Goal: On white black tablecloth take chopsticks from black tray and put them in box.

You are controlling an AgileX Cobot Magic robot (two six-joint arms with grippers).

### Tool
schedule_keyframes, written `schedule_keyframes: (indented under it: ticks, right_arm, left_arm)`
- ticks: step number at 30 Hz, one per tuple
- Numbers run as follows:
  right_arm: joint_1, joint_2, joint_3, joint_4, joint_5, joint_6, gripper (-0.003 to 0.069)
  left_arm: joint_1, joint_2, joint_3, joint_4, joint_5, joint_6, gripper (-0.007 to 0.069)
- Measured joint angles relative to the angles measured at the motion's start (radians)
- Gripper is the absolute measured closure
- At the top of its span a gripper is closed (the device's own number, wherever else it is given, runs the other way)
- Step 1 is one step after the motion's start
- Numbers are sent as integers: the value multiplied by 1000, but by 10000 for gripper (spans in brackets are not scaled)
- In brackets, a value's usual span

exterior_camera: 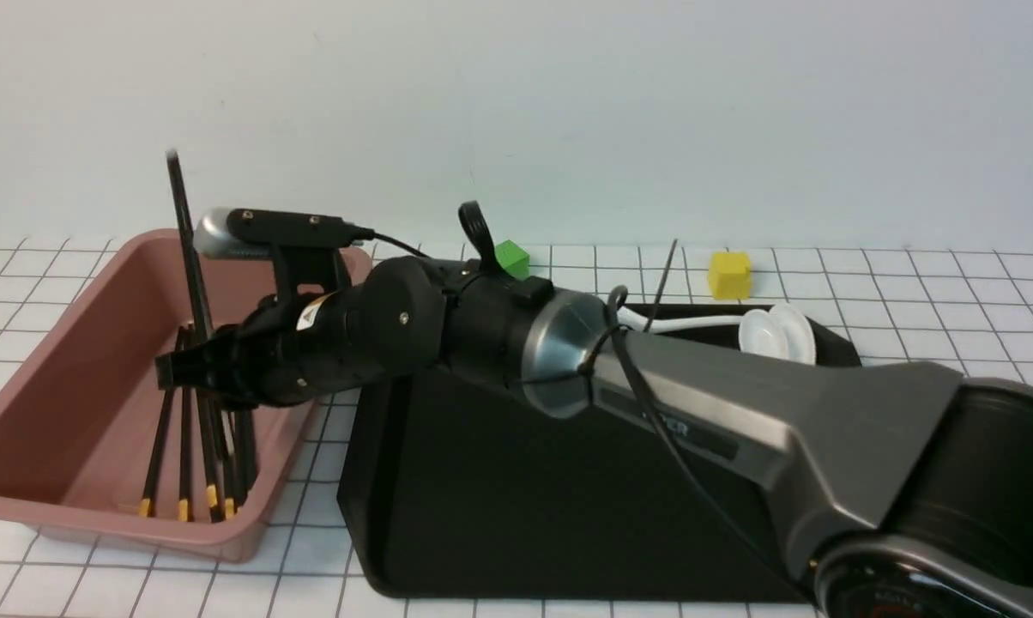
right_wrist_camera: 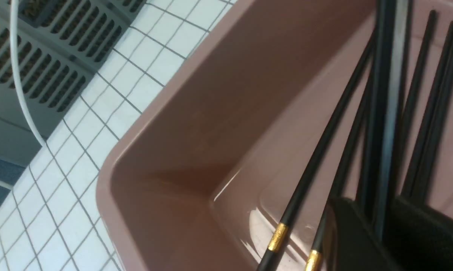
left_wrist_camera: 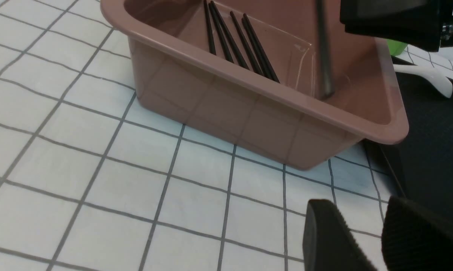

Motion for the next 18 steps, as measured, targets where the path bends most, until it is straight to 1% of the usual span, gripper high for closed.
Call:
schedule_keyframes:
  ticks: [3, 6, 10, 11, 14, 16, 17, 18]
  right_arm:
    - [0, -7, -3, -18, 19, 0, 442]
    - [-3, -44, -4, -65, 72, 0, 436]
    - [-11, -160, -4, -175, 189, 0, 445]
    - [-11, -168, -4, -181, 198, 0, 445]
    - [-35, -317, -6, -296, 366, 0, 497]
    - [-54, -407, -7, -364, 490, 0, 543]
    - [-66, -479, -9, -419, 569, 0, 572]
    - [-72, -500, -10, -444, 609, 0, 587]
  left_arm:
    - [0, 0, 0, 0, 0, 0, 386]
    - [0, 0, 0, 0, 0, 0, 386]
    - [0, 0, 0, 0, 0, 0, 386]
    - [0, 0, 0, 0, 0, 0, 386]
    - [0, 0, 0, 0, 0, 0, 386]
    - [0, 0, 0, 0, 0, 0, 386]
    - [0, 0, 0, 0, 0, 0, 386]
    - [0, 0, 0, 0, 0, 0, 386]
